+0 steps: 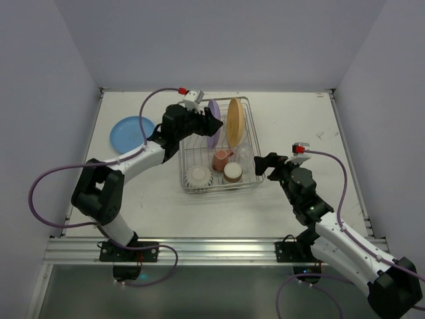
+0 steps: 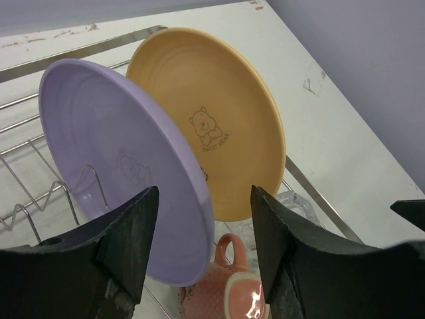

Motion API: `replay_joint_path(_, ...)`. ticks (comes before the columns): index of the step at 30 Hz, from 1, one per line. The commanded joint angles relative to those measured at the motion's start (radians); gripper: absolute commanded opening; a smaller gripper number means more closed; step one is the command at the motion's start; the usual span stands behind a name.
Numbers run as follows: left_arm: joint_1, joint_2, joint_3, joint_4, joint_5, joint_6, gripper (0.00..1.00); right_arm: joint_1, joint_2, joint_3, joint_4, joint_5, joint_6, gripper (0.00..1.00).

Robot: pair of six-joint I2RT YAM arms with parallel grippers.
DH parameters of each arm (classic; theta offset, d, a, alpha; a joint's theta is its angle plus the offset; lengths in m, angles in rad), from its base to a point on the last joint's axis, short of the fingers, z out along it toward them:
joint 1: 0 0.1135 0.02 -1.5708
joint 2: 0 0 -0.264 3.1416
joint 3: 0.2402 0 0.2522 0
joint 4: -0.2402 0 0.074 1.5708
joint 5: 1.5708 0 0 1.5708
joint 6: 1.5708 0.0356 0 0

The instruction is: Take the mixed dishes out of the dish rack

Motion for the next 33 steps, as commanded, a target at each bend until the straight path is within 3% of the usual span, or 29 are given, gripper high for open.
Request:
replay_joint_path(1,-0.010,0.016,0.049,0.032,0.019,-0.001,0.61,0.003,-0.001,0.023,0.022,0.010,-0.001,0.99)
replay_joint_path(7,-0.013,0.019,0.052,0.037,0.019,-0.004,0.53,0.003,0.000,0.023,0.020,0.012,-0.001,0.99)
replay_joint_path(10,-0.013,0.017,0.055,0.038,0.024,-0.004,0.44,0.002,0.000,0.023,0.019,0.012,-0.001,0.99)
replay_joint_path(12,-0.013,0.019,0.057,0.043,0.038,-0.004,0.25,0.002,-0.001,0.025,0.019,0.012,-0.001,0.99)
replay_joint_path(13,-0.013,0.019,0.057,0.041,0.038,-0.004,0.25,0.002,-0.001,0.025,0.019,0.012,-0.001,0.99)
replay_joint_path(14,-0.013,0.019,0.058,0.043,0.044,-0.004,0.17,0.002,0.000,0.025,0.019,0.012,-0.001,0.99)
replay_joint_path(19,-0.014,-0.006,0.060,0.029,0.048,0.002,0.00,0.002,-0.003,0.025,0.016,0.013,-0.001,0.99)
replay_joint_path(33,-0.014,-0.125,0.093,-0.074,0.033,0.030,0.00,0.002,0.002,0.026,0.017,0.013,-0.003,0.99)
